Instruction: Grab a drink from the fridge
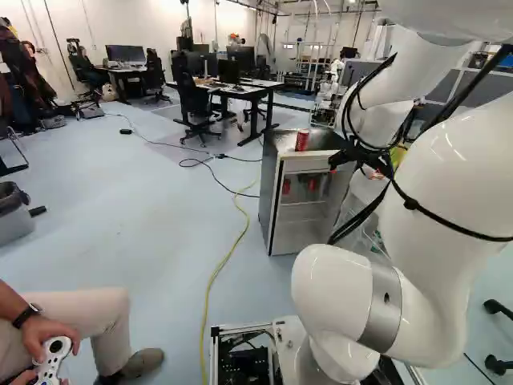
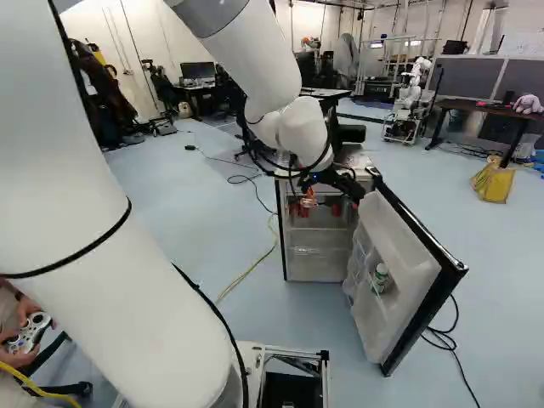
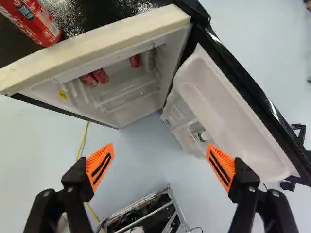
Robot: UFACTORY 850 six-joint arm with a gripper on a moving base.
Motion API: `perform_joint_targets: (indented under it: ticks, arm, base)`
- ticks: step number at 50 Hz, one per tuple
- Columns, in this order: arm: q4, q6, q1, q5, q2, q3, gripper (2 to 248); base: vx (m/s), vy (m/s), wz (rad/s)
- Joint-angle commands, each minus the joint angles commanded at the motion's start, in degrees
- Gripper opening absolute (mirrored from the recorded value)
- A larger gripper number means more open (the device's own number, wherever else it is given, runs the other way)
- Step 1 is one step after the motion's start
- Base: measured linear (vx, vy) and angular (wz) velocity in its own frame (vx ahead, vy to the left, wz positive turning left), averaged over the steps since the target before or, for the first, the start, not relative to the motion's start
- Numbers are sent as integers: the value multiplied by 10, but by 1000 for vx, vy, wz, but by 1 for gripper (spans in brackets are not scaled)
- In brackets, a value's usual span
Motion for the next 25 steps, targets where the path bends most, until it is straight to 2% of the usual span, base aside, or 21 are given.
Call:
perform_joint_targets:
  ticks: [17, 25]
  arm:
    - [0, 0, 0, -101, 2, -25, 247]
    - [0, 0, -1, -123, -8, -37, 247]
  base:
    - [0, 0, 0]
    - [0, 0, 0]
